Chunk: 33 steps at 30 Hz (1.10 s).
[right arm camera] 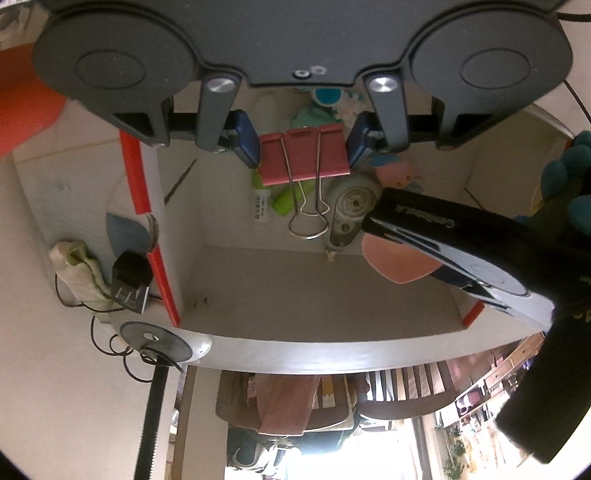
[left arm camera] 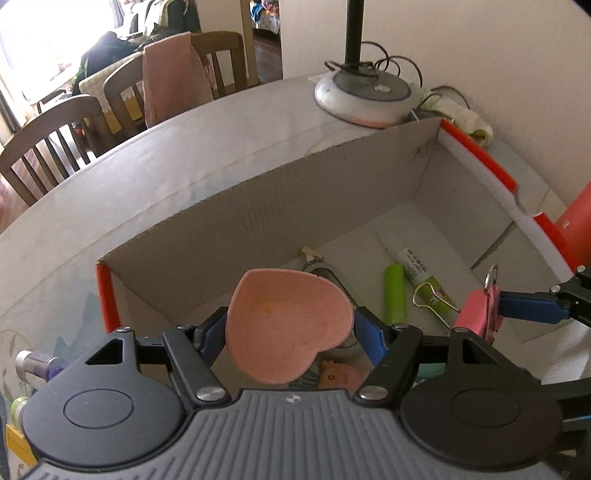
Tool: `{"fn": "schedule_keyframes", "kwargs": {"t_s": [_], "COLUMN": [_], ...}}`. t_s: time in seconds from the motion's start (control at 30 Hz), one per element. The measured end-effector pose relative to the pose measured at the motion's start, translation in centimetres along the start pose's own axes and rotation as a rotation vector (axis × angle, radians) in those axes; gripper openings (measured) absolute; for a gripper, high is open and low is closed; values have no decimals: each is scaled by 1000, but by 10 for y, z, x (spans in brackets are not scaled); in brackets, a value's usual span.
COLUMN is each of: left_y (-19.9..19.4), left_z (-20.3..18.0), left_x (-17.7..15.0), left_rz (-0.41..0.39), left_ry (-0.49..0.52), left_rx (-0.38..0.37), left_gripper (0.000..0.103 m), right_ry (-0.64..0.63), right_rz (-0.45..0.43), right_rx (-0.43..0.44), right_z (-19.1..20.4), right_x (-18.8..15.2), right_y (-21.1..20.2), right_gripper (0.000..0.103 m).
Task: Organize rigid objects
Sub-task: 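Carry the dish and binder clip over the red box and lower them, then open both grippers to drop the dish and clip into the box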
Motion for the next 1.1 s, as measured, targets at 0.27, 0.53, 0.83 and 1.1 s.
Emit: {"fn": "schedule_keyframes", "kwargs": {"t_s": [0.27, 0.53, 0.83, 1.1], "left_y": [17, 24, 23, 20], "left_z": [0, -2, -5, -10], "left_x": [1, -2, -5, -9], "left_rz": [44, 82, 86, 103], "left_ry": [18, 28, 43, 86], "left_rx": [22, 12, 20, 39], "left_gripper": [72, 73, 73, 72], "right_ry": [-21, -30, -20, -1], "right_rz": [46, 85, 105, 86], "right_rx": [-17, -30, -59, -37], "right_z": [-4, -3, -5, -7], "right_x": [-2, -6, -11, -12], "right_y": [16, 26, 36, 33], "right_gripper": [49, 50, 49, 60]}}
Point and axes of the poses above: each gripper's, at about its wrist camera, not at the fingertips, and y roughly the way its jaws point, z to its left, x to its top, the point moved 5 cm from there along y, roughly the way its jaws point, and after that the axes turned 10 degrees about x, right-handed, at the moved point
